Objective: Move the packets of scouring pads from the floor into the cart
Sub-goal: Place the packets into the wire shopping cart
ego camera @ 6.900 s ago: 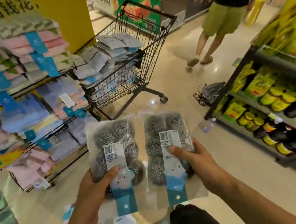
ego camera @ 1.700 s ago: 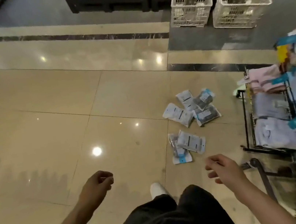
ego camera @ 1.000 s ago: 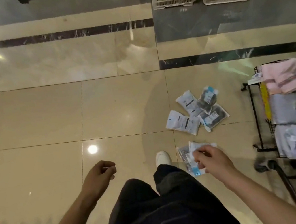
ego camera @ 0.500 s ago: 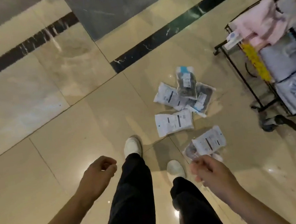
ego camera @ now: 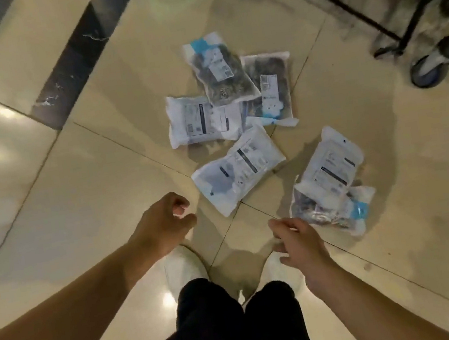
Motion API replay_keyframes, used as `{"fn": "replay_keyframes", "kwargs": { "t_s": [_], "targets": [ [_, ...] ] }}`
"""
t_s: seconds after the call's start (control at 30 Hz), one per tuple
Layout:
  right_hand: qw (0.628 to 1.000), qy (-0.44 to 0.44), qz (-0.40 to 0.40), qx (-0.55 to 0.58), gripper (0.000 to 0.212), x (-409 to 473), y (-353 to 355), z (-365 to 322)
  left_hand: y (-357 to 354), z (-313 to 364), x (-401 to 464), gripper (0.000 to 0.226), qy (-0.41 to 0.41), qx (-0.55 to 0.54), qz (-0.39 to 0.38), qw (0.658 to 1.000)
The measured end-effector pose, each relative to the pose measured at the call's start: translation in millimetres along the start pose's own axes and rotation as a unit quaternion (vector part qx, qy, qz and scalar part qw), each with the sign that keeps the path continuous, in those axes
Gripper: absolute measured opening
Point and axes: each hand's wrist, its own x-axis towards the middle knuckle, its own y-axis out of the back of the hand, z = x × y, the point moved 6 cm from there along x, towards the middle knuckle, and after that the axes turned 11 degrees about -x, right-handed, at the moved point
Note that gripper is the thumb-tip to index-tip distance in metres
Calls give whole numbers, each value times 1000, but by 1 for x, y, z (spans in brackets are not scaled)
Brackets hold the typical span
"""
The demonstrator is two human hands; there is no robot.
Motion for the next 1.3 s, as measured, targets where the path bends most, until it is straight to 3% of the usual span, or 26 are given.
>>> {"fn": "replay_keyframes", "kwargs": {
  "t_s": [0.27,0.5,0.63,0.83,1.0,1.2,1.3],
  "targets": [
    [982,-57,-2,178,69,141,-43,-4,19,50,177,56,-126,157,55,978],
    [972,-62,-31,225,102,197,-81,-34,42,113,277,94,-178,298,102,932],
    [960,-52,10,277,79,210,-91,-46,38,114,313,109,-148,314,85,934],
    [952,-41,66,297,72,224,-96,-38,28,104,327,116,-136,359,95,918],
    [961,-40,56,268,68,222,-91,-27,20,85,320,96,-65,264,37,962],
    [975,6,39,219,55,181,-60,-18,3,57,271,42,-32,155,-27,987],
    [976,18,18,218,53,147,-46,-8,1,43,216,37,-19,62,-51,997]
  ]
}}
